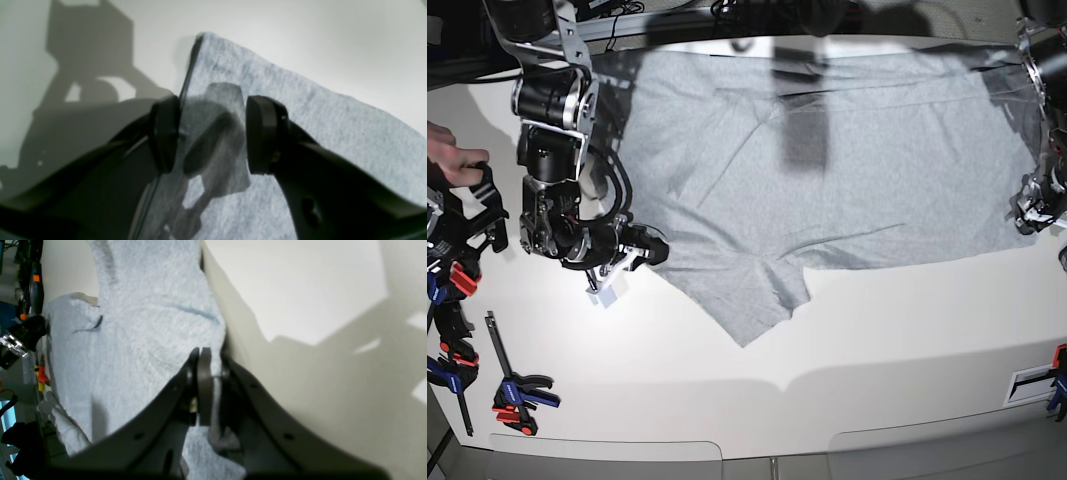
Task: Fold the T-shirt properly
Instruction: 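Grasp the opposite side edge with both grippers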
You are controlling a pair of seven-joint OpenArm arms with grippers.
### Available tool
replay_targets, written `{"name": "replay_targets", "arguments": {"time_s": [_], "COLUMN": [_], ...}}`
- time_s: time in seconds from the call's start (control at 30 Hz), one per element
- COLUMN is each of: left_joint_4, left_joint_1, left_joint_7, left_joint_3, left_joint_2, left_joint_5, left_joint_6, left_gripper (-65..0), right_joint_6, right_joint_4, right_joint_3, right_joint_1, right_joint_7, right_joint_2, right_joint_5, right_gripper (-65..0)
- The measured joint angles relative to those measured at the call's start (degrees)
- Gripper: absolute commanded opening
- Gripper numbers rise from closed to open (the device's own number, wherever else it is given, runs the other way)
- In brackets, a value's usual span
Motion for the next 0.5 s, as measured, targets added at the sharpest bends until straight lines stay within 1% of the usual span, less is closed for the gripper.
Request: {"name": "replay_targets", "arguments": {"time_s": [0.07,0.17,0.37,0.5], "left_joint_4": [0.00,0.00,0.17,0.17], "left_joint_1": [0.00,0.00,0.00,0.02], "left_joint_7": [0.90,0.85,1.07,1.36], "left_joint_3": [0.00,0.00,0.00,0.00], "left_joint_2": [0.26,0.85,1.07,1.07], "left_joint_5": [-0.04,-0.22,-1.55,-1.97], "left_joint_6": [-0.13,-2.23,-2.36,-2.69], "left_gripper": [-36.0,-36.5,-44.2,-51.6], "right_joint_6": [0.00,0.00,0.00,0.00], "right_joint_4": [-0.02,0.00,-0.02,-0.02], "right_joint_3": [0.02,0.00,0.00,0.00], "right_joint_1": [0.00,0.00,0.00,0.00], "right_joint_7": [0.04,0.13,0.17,0.17], "right_joint_2": [0.00,0.00,0.02,0.00], "right_joint_5": [0.00,0.00,0.00,0.07], "right_gripper": [-65.0,-65.0,-65.0,-65.0]}}
